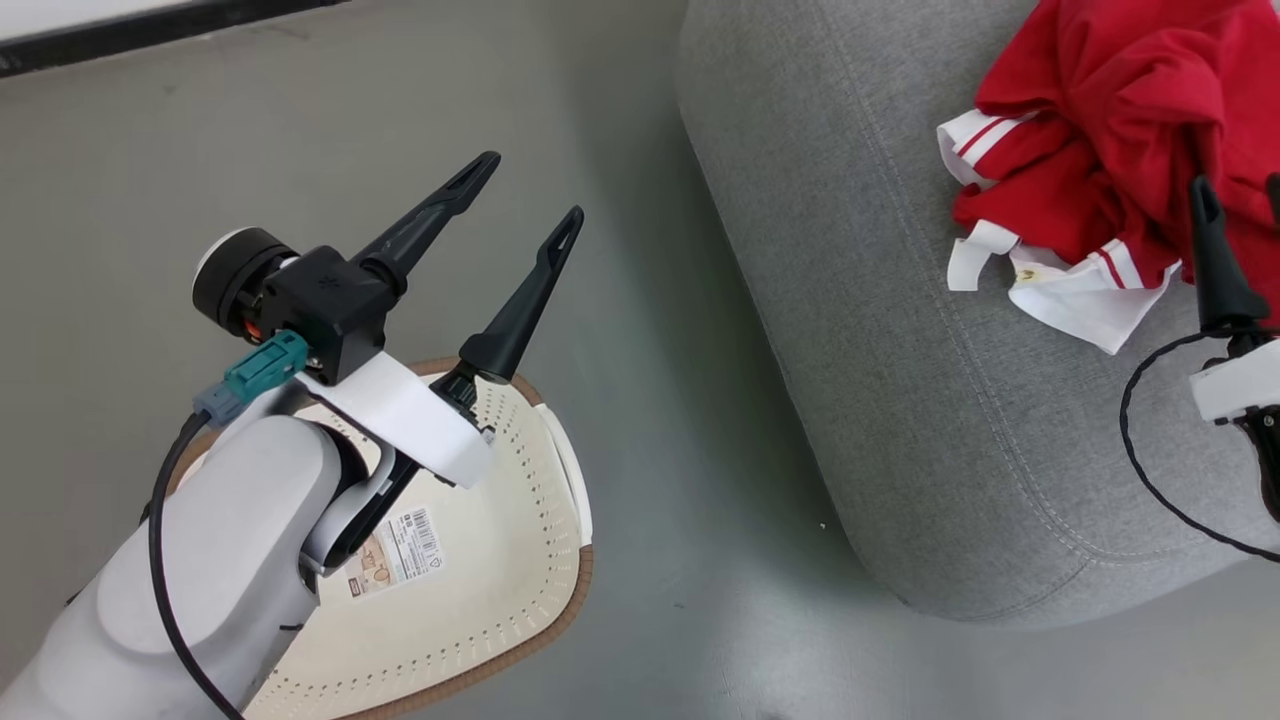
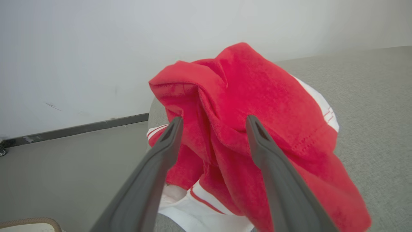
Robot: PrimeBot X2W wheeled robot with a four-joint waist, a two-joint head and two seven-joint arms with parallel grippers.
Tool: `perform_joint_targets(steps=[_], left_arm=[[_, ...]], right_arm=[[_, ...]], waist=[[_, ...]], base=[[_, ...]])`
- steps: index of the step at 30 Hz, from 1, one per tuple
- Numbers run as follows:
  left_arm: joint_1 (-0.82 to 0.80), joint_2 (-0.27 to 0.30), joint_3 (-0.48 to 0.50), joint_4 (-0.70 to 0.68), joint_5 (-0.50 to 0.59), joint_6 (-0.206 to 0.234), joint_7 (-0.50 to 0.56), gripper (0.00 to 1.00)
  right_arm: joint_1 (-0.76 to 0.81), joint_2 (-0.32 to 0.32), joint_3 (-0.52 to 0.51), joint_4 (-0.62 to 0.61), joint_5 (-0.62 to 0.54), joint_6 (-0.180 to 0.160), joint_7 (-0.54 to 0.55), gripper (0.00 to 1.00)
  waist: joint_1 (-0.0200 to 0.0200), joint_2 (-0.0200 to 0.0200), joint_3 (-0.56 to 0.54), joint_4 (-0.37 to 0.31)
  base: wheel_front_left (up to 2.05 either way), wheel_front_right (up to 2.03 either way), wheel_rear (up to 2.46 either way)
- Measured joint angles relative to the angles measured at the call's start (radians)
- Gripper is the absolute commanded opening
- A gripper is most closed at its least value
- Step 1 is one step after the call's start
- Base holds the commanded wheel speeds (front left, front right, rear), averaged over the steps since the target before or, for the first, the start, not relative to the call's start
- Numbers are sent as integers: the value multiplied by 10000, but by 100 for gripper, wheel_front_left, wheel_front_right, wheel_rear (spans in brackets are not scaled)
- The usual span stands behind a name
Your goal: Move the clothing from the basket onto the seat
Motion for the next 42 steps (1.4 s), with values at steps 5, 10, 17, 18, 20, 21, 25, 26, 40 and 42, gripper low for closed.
perform_joint_targets(steps=[5,10,17,18,20,21,25,26,40,42], left_arm=[[156,-12,125,102,-107,2,-8,100],[367,-105,313,190,-257,61,-35,100],[709,-125,677,290,-337,330,-94,100],[763,-128,748,293,-341,385,-94,100],[881,-144,918,293,-380,510,-102,100],[939,-150,993,293,-420,554,-104,100],[1235,-171,1335,288,-431,811,-105,100],[1326,-184,1453,265,-443,861,-105,100],[2630,-604,3024,-364,-403,1662,-107,100],[2811,-690,3191,-420,-387,1735,-107,100]], right_arm=[[232,-102,142,-495,-19,0,-63,100],[244,-115,368,-1012,-130,0,-65,100],[211,-98,587,-1680,-439,0,-77,100],[188,-82,533,-1770,-470,0,-77,100],[133,-75,454,-1971,-608,0,-79,100],[69,-58,443,-2059,-711,0,-79,100],[-103,148,288,-2339,-1049,0,-81,100],[-126,217,215,-2370,-1080,0,-81,100],[-183,941,-234,-2477,-2219,0,-82,100],[-169,1072,-263,-2468,-2412,0,-84,100]], waist=[[0,0,-199,-115],[0,0,-408,-167],[0,0,-696,-64],[0,0,-735,-33],[0,0,-814,39],[0,0,-851,80],[0,0,-999,270],[1,0,-1034,323],[1,0,-1539,1164],[0,0,-1622,1283]], base=[[0,0,0],[0,0,0],[0,0,0],[0,0,0],[0,0,0],[0,0,0],[0,0,0],[0,0,0],[0,0,0],[0,0,0]])
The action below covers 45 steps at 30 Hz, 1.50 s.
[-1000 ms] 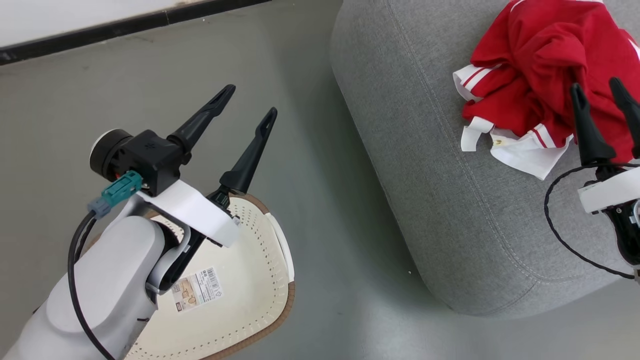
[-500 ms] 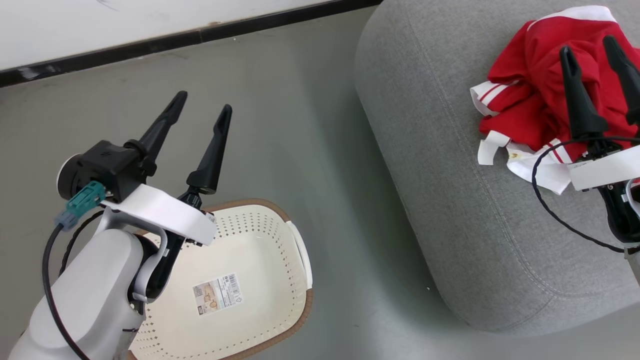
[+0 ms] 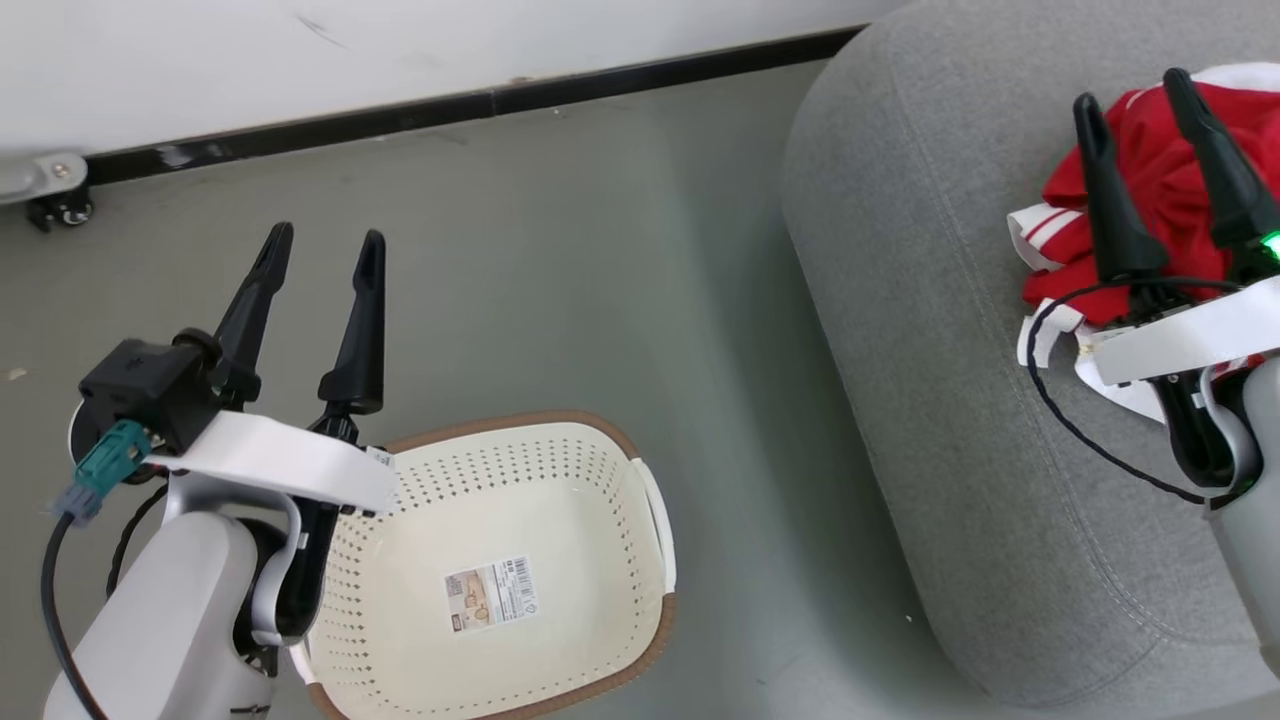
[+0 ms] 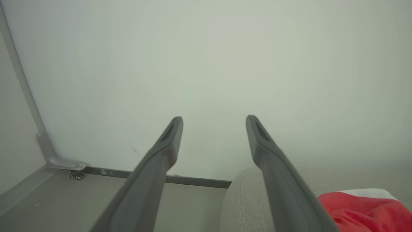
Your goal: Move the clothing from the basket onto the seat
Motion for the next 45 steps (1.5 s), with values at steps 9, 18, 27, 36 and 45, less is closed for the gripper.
perform_joint_targets(steps=[9,18,27,36,45], left_arm=[[866,-276,571,-178,301,190,-42,100],[1693,-410,961,-186,731,428,-42,100],[2602,-711,1289,29,1026,763,-42,100],[3217,-999,1597,73,1312,980,-42,100],[3890,-1285,1678,52,1662,1158,-42,100]], right_arm=[[471,779,-25,25,-817,0,-10,100],[1298,1565,-339,268,-1321,0,-10,100],[2251,2220,-679,372,-1741,0,-10,100],[3118,2765,-905,502,-1960,0,-10,100],[4079,3103,-1147,650,-2357,0,-10,100]], waist=[[0,0,-440,477],[0,0,-983,854],[0,0,-1560,1130],[0,0,-2102,1336],[0,0,-2598,1487]], base=[[0,0,0],[0,0,0],[0,0,0],[0,0,0],[0,0,0]])
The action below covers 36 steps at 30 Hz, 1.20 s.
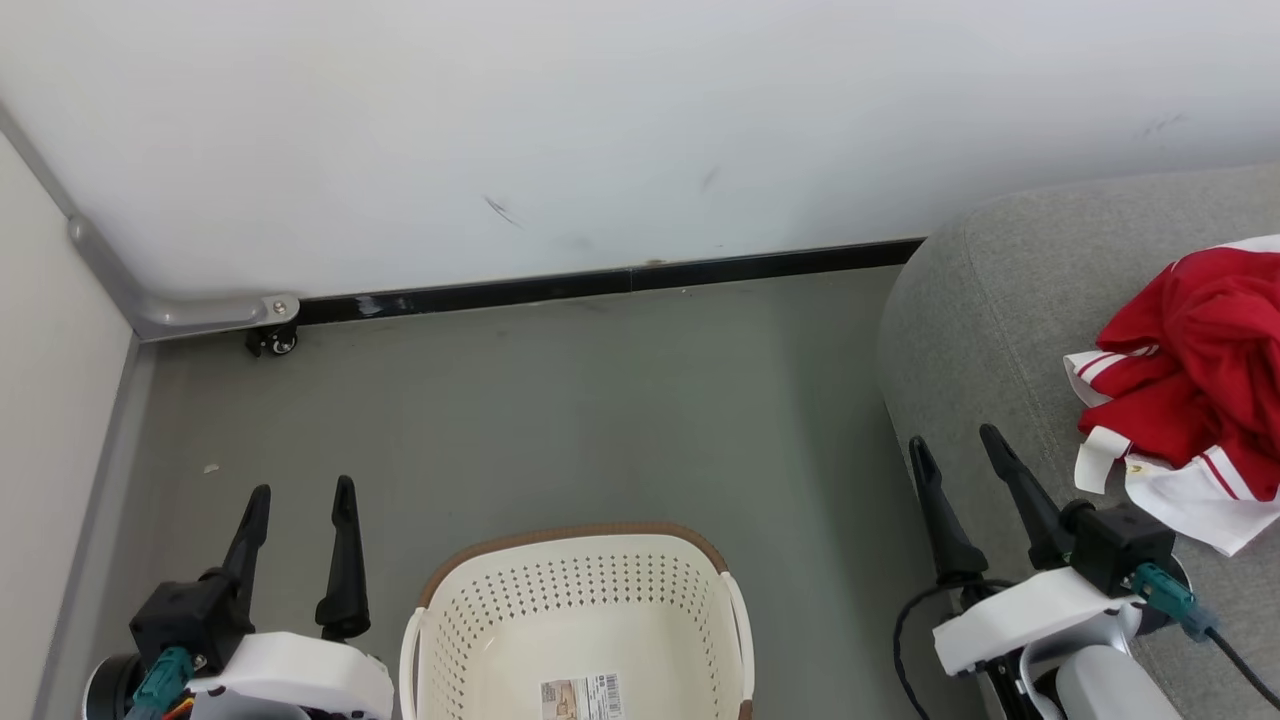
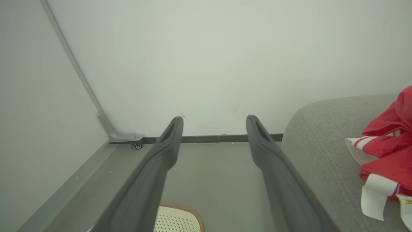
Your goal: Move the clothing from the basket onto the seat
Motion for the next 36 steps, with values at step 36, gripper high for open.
perform_joint_targets(steps=[36], left_arm=[[1398,-426,280,29,608,29,0,100]], right_arm=[[1681,353,-437,-393,-997,0,35,100]], waist=[[0,0,-1163,4]], base=[[0,0,0]])
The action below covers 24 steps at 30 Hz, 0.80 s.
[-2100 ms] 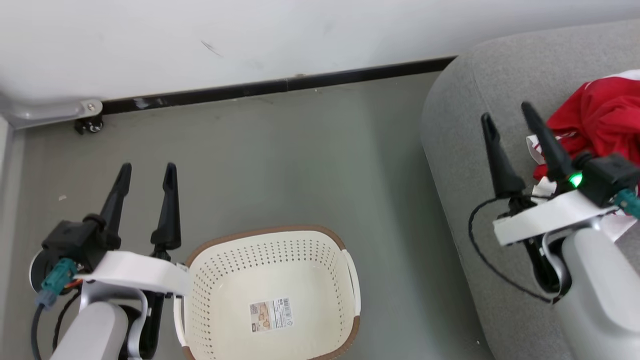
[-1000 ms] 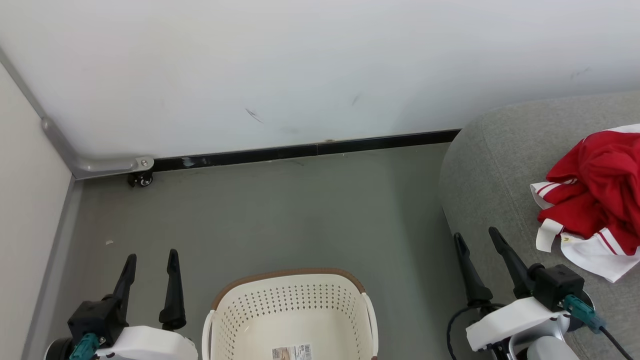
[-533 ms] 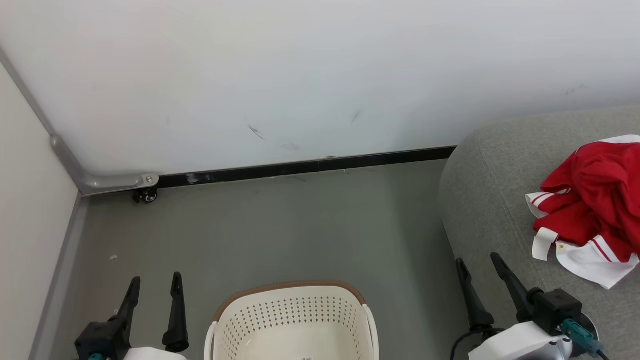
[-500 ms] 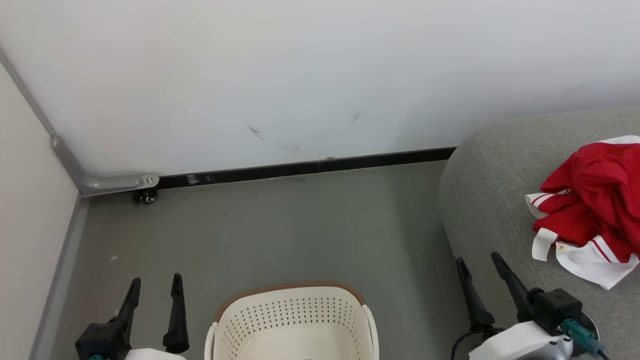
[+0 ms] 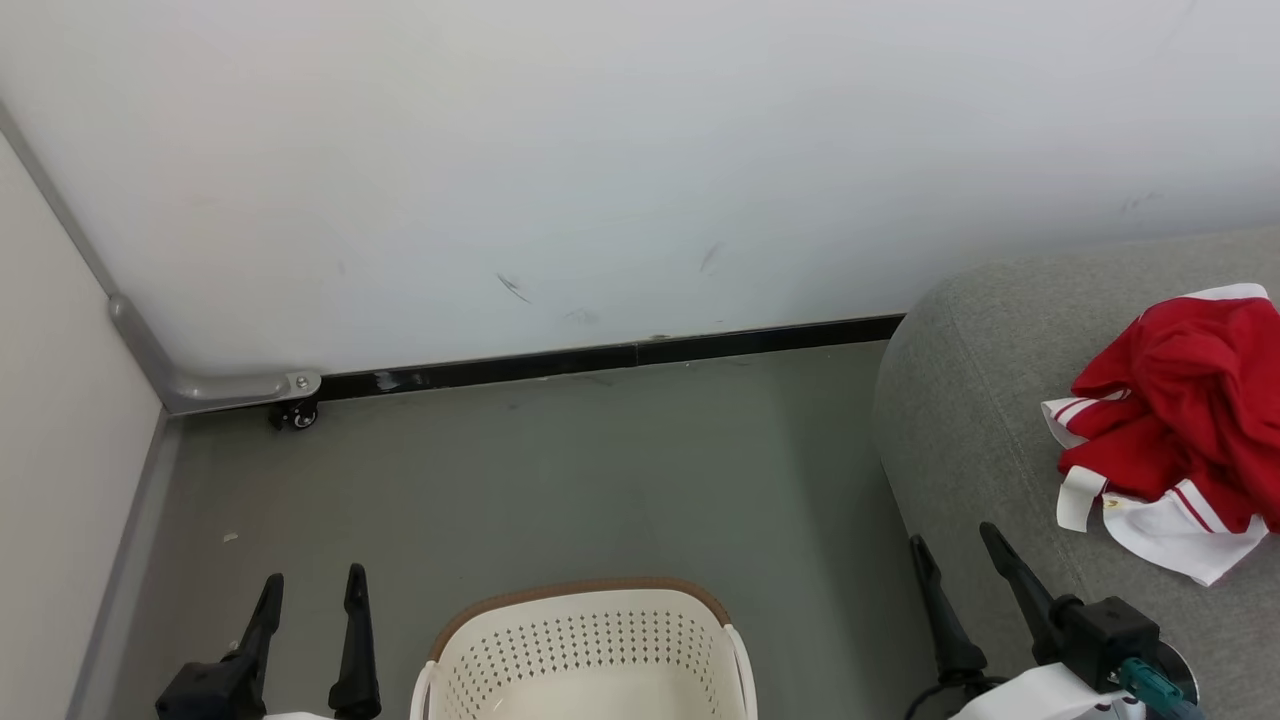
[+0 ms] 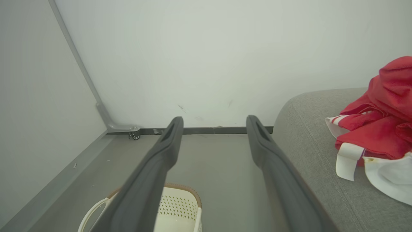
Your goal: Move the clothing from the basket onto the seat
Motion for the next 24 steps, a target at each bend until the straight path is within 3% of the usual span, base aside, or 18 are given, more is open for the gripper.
perform_joint_targets(steps=[24], left_arm=[[-5,-169,182,-75,399,42,0,100]], right_arm=[[194,27,-36,-639,-40,0,186,100]], waist=[[0,0,99,96]], base=[[0,0,0]])
